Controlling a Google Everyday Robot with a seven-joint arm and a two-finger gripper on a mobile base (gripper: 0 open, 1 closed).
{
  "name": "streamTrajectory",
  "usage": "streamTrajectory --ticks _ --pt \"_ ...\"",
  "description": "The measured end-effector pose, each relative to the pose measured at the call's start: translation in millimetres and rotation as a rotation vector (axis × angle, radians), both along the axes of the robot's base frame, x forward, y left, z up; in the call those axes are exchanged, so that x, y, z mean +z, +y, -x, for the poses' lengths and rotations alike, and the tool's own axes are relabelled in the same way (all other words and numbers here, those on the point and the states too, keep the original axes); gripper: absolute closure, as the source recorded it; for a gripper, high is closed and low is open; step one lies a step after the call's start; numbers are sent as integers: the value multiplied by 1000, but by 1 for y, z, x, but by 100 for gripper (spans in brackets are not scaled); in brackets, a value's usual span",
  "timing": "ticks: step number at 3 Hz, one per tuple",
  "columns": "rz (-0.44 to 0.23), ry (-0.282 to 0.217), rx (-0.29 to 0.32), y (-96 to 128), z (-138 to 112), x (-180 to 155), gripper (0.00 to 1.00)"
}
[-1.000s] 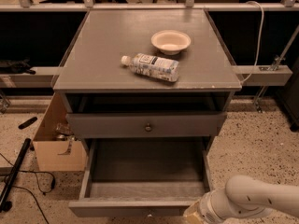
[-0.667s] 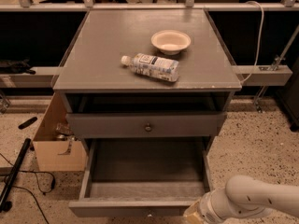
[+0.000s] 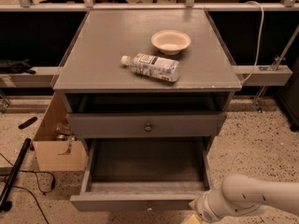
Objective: Close middle drawer
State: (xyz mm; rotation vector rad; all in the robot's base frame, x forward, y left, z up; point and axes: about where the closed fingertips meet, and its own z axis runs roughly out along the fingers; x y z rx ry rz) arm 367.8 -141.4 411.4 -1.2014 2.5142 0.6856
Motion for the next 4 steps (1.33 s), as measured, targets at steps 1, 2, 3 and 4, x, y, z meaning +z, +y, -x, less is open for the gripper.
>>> streamTrajectory --ticks 1,2,3,4 --pt "17 56 8 0 -24 -13 18" --pt "21 48 13 2 -32 -10 49" --pt "68 -51 57 22 -120 24 72" --pt "59 -128 84 52 -172 44 95"
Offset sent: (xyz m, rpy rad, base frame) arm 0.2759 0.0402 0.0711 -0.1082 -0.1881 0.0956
